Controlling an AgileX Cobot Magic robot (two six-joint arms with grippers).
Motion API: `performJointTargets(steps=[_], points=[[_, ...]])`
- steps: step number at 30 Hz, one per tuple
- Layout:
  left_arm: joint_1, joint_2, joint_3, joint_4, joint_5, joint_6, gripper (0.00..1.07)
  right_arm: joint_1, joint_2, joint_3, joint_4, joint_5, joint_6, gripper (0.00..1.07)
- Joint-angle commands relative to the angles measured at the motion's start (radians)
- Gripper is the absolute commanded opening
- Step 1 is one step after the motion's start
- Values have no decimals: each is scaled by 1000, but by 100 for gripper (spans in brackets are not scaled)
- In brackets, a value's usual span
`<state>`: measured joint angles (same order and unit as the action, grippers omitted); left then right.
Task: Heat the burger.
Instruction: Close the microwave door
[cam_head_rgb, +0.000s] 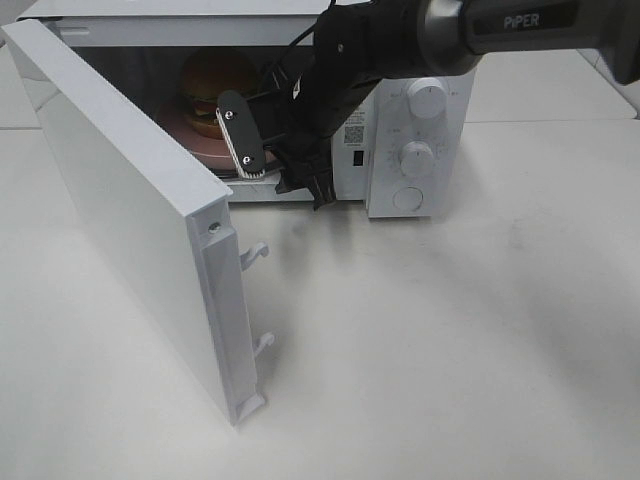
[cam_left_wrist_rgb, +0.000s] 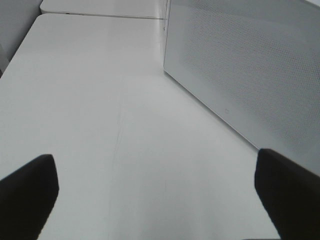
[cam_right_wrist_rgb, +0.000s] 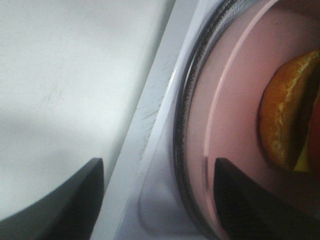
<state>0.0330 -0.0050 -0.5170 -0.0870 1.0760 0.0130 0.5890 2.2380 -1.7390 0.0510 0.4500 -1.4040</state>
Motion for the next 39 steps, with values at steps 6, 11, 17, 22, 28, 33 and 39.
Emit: performJointTargets(steps=[6, 11, 17, 22, 28, 33, 39], points=[[-6, 0, 0, -3, -5, 0, 102, -2, -120, 151, 34, -59, -1, 78], [-6, 0, 0, -3, -5, 0, 102, -2, -182, 231, 34, -73, 3, 78], [-6, 0, 0, -3, -5, 0, 102, -12, -247, 313, 26, -96, 3, 77], [-6, 0, 0, -3, -5, 0, 102, -20, -331, 403, 24, -117, 3, 76], [-6, 0, 0, -3, -5, 0, 102, -25, -418, 482, 24, -120, 10, 76], [-6, 0, 0, -3, -5, 0, 102, -25, -494, 558, 24, -143, 44, 76], [-6, 0, 0, -3, -5, 0, 102, -25, -589, 649, 24, -147, 126, 76]])
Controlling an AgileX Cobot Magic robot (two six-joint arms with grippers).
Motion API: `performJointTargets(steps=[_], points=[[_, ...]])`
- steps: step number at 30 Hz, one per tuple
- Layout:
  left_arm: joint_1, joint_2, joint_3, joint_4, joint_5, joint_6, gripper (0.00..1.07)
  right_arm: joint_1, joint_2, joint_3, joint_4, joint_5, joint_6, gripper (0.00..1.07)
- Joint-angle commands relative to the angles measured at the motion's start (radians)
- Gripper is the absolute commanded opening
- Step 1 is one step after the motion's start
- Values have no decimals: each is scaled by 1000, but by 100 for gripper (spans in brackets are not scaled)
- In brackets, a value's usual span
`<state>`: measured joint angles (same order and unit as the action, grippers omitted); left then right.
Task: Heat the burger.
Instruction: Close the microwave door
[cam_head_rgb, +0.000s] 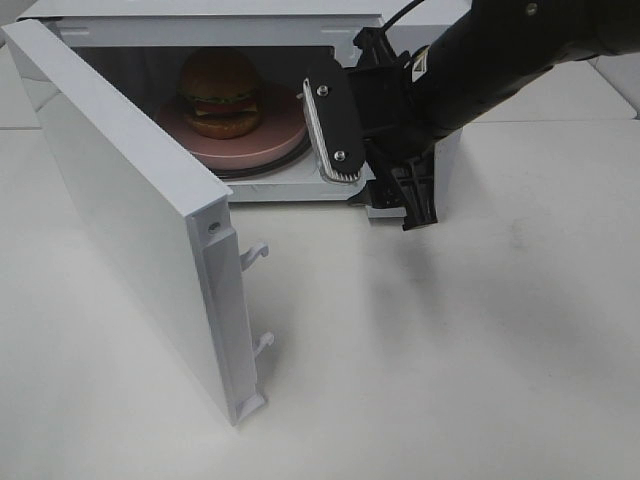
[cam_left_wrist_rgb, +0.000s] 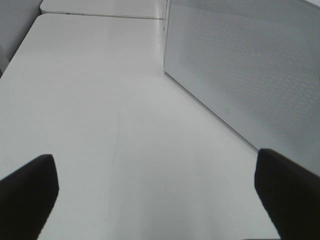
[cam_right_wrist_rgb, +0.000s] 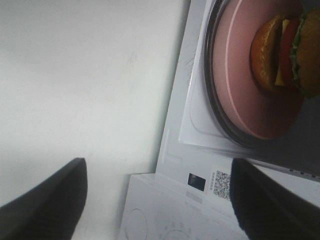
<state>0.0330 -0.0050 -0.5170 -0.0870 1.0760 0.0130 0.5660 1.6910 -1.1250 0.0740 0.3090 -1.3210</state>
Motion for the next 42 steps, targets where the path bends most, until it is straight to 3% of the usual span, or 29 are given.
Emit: performJointTargets(steps=[1, 10, 23, 30, 42], points=[[-6, 0, 0, -3, -5, 0, 102, -2, -42, 35, 1, -6, 43, 76], [-6, 0, 0, -3, -5, 0, 102, -2, -167, 145, 1, -3, 219, 76], [-6, 0, 0, -3, -5, 0, 102, -2, -369, 308, 1, 43, 757, 76], [-6, 0, 0, -3, -5, 0, 102, -2, -496, 382, -1, 197, 983, 76], [-6, 0, 0, -3, -5, 0, 102, -2, -656, 392, -58, 452, 1231, 76]])
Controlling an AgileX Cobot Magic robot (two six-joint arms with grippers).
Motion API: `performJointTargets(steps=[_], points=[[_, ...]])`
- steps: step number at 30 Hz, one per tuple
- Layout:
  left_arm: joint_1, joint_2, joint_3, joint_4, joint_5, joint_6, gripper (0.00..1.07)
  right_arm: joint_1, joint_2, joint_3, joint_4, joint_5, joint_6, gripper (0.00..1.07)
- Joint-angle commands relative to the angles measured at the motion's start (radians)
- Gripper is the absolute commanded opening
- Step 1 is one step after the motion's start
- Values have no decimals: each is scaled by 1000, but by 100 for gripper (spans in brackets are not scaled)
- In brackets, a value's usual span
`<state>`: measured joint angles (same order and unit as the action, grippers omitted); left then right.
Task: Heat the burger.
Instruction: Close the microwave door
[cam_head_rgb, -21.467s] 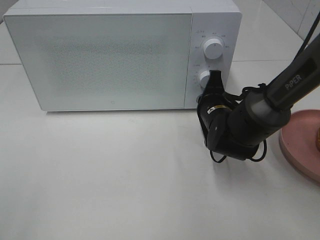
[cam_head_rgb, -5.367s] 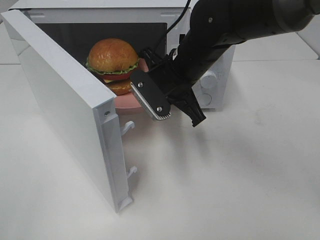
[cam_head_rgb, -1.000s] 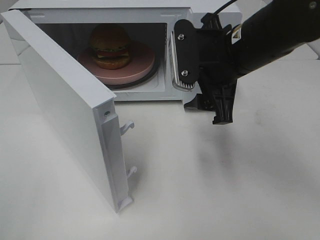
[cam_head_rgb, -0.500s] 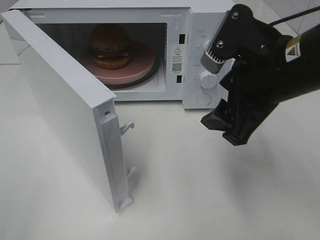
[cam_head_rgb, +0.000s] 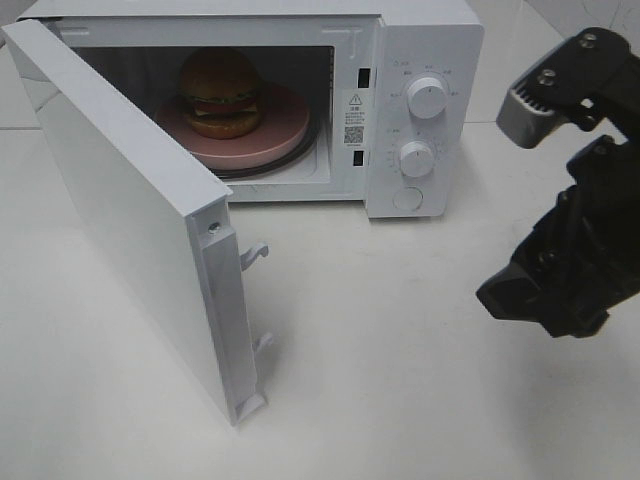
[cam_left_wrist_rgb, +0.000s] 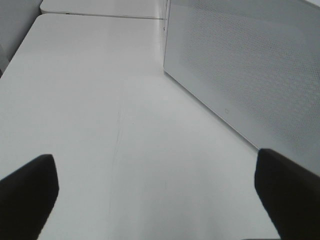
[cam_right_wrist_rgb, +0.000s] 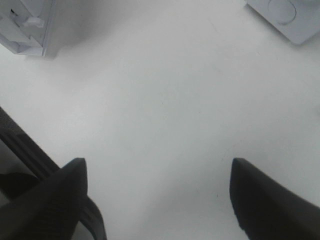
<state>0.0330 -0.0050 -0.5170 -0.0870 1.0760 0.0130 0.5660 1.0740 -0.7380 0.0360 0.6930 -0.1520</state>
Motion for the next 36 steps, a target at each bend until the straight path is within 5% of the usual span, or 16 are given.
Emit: performJointTargets(steps=[1, 25, 36], points=[[-6, 0, 0, -3, -5, 0, 102, -2, -69, 5, -36, 117, 87, 76], [-6, 0, 0, -3, -5, 0, 102, -11, -489, 68, -93, 392, 198, 76], [-6, 0, 0, -3, -5, 0, 102, -257, -698, 127, -85, 413, 213, 76]])
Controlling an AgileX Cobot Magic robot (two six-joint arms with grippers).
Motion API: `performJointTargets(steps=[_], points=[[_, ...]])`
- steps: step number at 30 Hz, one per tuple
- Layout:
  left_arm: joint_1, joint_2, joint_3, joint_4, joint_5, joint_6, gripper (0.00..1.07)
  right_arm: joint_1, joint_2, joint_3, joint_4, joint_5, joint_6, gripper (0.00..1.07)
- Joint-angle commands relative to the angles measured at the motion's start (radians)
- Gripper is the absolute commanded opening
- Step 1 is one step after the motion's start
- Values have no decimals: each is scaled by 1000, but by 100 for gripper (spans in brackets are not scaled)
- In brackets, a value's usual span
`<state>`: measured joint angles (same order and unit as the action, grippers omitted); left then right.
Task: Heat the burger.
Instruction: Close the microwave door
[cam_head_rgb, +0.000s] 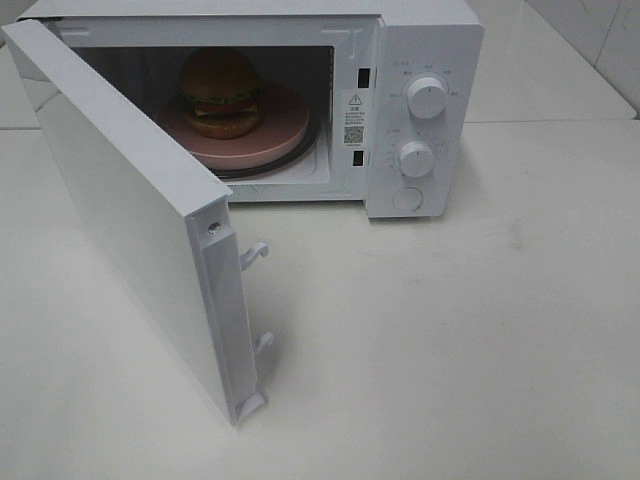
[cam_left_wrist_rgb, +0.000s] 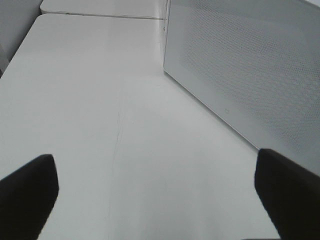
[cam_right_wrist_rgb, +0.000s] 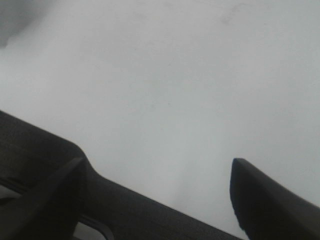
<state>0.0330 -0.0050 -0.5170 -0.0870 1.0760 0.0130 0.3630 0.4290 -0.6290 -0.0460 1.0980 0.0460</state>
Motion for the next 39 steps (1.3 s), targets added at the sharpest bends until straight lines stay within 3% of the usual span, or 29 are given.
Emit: performJointTargets(steps=[1, 7, 20, 39], points=[[-6, 0, 0, -3, -5, 0, 102, -73, -71, 23, -1, 8, 15, 76], [-6, 0, 0, -3, -5, 0, 102, -169, -205, 72, 1, 0, 19, 76], [-6, 0, 0, -3, -5, 0, 102, -268, -452, 134, 46, -105, 18, 76], [-6, 1, 0, -2, -5, 0, 102, -287, -461, 132, 46, -105, 15, 75]])
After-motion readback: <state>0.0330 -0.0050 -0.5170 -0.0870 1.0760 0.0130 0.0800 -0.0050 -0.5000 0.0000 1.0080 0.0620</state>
